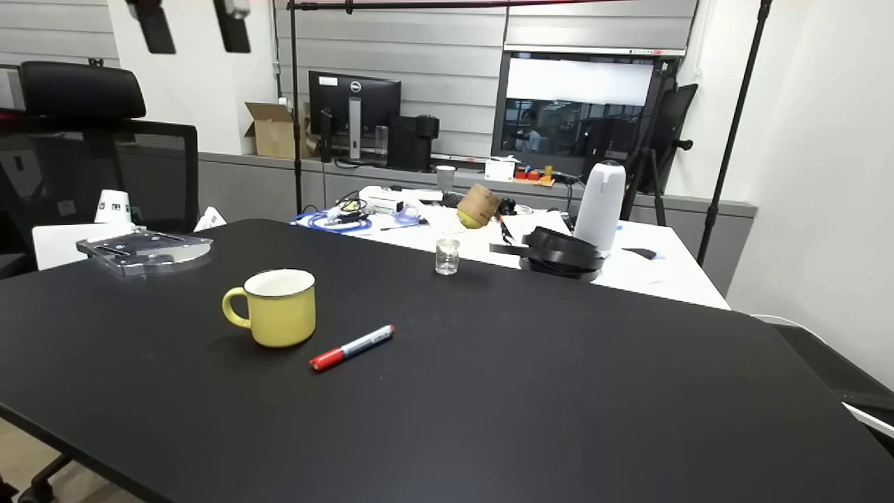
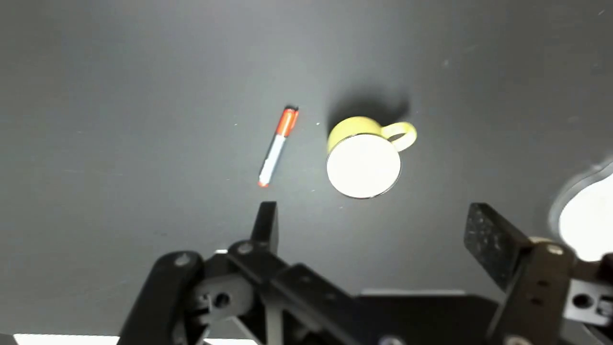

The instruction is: Put the marker into the cup.

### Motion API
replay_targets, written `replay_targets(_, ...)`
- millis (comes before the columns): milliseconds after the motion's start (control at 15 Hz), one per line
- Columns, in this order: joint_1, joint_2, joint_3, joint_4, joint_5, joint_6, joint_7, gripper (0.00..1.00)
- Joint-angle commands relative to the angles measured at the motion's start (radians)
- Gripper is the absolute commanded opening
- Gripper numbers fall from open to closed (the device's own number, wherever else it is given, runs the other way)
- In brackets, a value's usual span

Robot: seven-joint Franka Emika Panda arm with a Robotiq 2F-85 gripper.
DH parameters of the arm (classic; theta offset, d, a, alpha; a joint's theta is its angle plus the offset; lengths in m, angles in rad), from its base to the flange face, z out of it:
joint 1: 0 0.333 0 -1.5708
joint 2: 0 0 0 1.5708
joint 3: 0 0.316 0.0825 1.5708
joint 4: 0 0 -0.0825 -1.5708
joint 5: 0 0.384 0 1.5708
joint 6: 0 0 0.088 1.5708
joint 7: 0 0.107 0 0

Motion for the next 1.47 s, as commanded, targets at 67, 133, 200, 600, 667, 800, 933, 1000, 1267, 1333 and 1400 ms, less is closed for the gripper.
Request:
replay_targets(67,-0.099,0.005,-0.051,-0.112,-0.074,0.207,0.067,1.00)
replay_targets(133,-0.117,0.019,-0.061,-0.130,-0.080,0.248,0.069,1.00)
replay_targets(200,-0.129,0.031,-0.069,-0.142,-0.077,0.259,0.071,1.00)
replay_targets(600,-0.121,0.025,-0.061,-0.132,-0.081,0.241,0.064,1.00)
replay_targets(667,-0.128,0.033,-0.055,-0.132,-0.090,0.250,0.071,1.00)
replay_targets(800,-0.135,0.092,-0.079,-0.110,-0.086,0.268,0.052,1.00)
replay_targets(933,-0.157,0.163,-0.105,-0.084,-0.090,0.301,0.042,1.00)
replay_targets(1000,-0.166,0.205,-0.124,-0.069,-0.088,0.328,0.035,1.00)
replay_targets(1267,-0.181,0.392,-0.185,0.009,-0.062,0.410,0.024,1.00)
replay_targets(1333,-0.171,0.443,-0.194,0.033,-0.055,0.422,0.016,1.00)
replay_targets(1400,-0.160,0.489,-0.202,0.059,-0.046,0.428,0.004,1.00)
